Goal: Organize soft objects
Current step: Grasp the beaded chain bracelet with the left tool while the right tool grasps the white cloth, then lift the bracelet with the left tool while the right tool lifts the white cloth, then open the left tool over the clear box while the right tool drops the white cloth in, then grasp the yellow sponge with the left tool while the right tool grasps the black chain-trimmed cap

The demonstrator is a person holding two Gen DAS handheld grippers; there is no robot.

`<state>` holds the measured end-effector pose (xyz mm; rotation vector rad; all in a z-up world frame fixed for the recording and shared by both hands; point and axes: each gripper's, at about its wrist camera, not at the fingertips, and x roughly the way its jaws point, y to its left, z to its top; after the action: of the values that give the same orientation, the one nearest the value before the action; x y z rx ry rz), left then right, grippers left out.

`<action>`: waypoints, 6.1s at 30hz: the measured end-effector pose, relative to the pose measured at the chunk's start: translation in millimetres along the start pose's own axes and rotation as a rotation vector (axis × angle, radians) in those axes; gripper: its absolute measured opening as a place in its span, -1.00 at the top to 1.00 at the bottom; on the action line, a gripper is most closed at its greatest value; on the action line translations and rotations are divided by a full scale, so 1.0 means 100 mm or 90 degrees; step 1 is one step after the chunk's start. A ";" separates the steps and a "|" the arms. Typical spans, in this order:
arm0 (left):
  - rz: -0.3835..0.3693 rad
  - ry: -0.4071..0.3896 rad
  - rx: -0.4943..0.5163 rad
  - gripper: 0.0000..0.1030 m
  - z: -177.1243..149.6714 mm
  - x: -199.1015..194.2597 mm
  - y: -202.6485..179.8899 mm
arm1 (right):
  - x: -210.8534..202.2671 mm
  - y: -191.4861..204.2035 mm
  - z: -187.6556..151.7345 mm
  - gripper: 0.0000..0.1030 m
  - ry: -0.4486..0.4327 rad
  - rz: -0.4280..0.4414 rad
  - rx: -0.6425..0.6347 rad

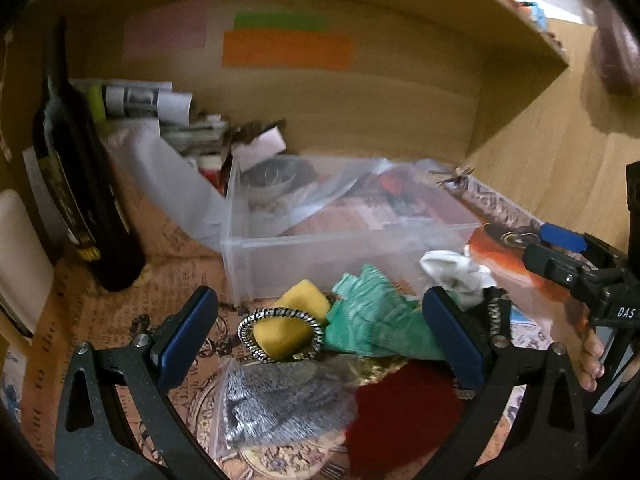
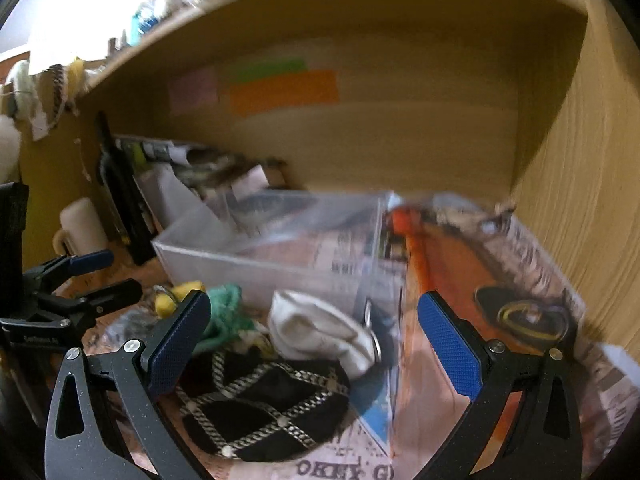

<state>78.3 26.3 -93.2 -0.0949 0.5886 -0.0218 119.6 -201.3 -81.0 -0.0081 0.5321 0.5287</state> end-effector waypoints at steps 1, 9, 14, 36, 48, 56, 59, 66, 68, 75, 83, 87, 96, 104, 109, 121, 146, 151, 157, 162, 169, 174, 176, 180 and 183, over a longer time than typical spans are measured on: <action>0.001 0.008 -0.006 -0.96 0.00 0.05 0.03 | 0.04 -0.05 -0.02 -1.00 0.013 0.003 0.009; -0.004 0.073 -0.027 -0.46 -0.05 0.31 0.29 | 0.35 -0.25 -0.05 -0.91 0.077 0.017 0.049; -0.009 0.088 -0.026 -0.32 -0.08 0.32 0.40 | 0.49 -0.26 -0.07 -0.76 0.109 0.029 0.045; -0.066 0.128 -0.040 0.67 -0.12 0.51 0.55 | 0.83 -0.28 -0.14 0.26 0.193 0.064 0.038; -0.048 0.122 -0.002 0.22 -0.05 0.32 0.52 | 0.61 -0.28 -0.13 0.61 0.154 0.050 0.031; -0.078 0.157 0.010 -0.12 -0.03 0.60 0.57 | 0.52 -0.31 -0.13 0.61 0.148 0.045 0.031; -0.106 0.156 0.014 0.25 -0.04 0.60 0.57 | 0.50 -0.34 -0.13 0.61 0.145 0.038 0.038; -0.097 0.152 0.039 0.69 -0.12 0.48 0.46 | 0.46 -0.31 -0.13 0.61 0.138 0.036 0.036; -0.096 0.146 0.034 0.75 -0.13 0.43 0.47 | 0.44 -0.30 -0.12 0.61 0.135 0.037 0.035; -0.086 0.088 0.037 0.90 -0.07 0.07 0.42 | 0.37 -0.27 -0.09 0.61 0.119 0.036 0.035; -0.066 0.007 0.038 0.90 0.17 -0.26 0.32 | 0.16 -0.22 0.09 0.62 0.064 0.037 0.029; -0.062 -0.033 0.027 0.90 0.32 -0.33 0.31 | 0.07 -0.18 0.21 0.62 0.029 0.038 0.026; -0.040 -0.068 0.020 0.90 0.65 -0.17 0.30 | -0.02 -0.14 0.58 0.62 -0.054 0.045 0.030; -0.013 -0.039 0.015 0.90 0.83 0.23 0.34 | 0.23 -0.08 0.79 0.62 -0.061 0.035 0.011; -0.004 0.012 0.023 0.90 0.84 0.59 0.35 | 0.66 -0.05 0.80 0.62 -0.007 0.027 0.000; -0.019 0.105 0.036 0.89 0.75 1.01 0.37 | 1.25 0.06 0.62 0.58 0.112 0.020 -0.048; -0.006 0.013 0.019 -0.92 0.58 0.07 0.48 | 0.27 0.11 0.54 -0.68 -0.001 -0.005 -0.063; -0.007 0.041 0.034 -0.92 0.39 0.12 0.47 | 0.13 0.13 0.33 -0.89 0.006 -0.004 -0.060; -0.016 0.089 0.037 -0.92 0.15 0.24 0.48 | 0.16 0.11 0.00 -0.89 0.062 -0.002 -0.048; -0.023 0.127 0.038 -0.89 -0.01 0.41 0.46 | 0.31 0.04 -0.27 -0.89 0.121 -0.004 -0.034; -0.054 0.170 0.045 -0.28 -0.08 0.61 0.40 | 0.44 -0.05 -0.39 -0.63 0.156 0.018 -0.010; -0.075 0.186 0.040 0.17 -0.12 0.69 0.37 | 0.43 -0.03 -0.41 0.22 0.156 0.018 -0.020; -0.078 0.187 0.040 0.23 -0.13 0.70 0.38 | 0.44 -0.05 -0.43 0.48 0.160 0.013 -0.020; -0.077 0.181 0.037 0.28 -0.14 0.65 0.38 | 0.46 -0.06 -0.45 0.53 0.164 0.008 -0.030; -0.074 0.170 0.031 0.32 -0.14 0.60 0.41 | 0.41 -0.06 -0.43 0.46 0.158 -0.001 -0.037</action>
<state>119.9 62.7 -142.2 -0.0786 0.8486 -0.1630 131.3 -192.7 -139.1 -0.1306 0.7595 0.5443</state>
